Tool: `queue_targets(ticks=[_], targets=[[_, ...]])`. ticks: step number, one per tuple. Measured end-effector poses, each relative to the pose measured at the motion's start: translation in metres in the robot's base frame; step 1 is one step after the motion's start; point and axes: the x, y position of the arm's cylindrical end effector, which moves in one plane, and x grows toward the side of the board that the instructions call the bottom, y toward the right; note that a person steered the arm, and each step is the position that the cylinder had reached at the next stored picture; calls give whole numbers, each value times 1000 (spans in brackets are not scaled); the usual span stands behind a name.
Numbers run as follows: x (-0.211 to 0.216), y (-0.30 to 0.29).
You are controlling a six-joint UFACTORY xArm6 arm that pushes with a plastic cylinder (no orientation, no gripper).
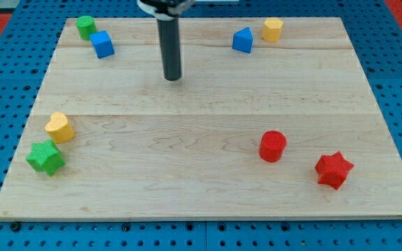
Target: Slide the yellow heart slightly right
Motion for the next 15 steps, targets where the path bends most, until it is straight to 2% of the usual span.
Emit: queue_targets(ticks=[1,2,5,7,8,9,10,11,12,14,15], targets=[[5,54],[-1,79],[-1,79],[6,38],[33,-51],[35,-148],[53,-209],[104,-240],[127,-238],[132,-213],[131,-163]])
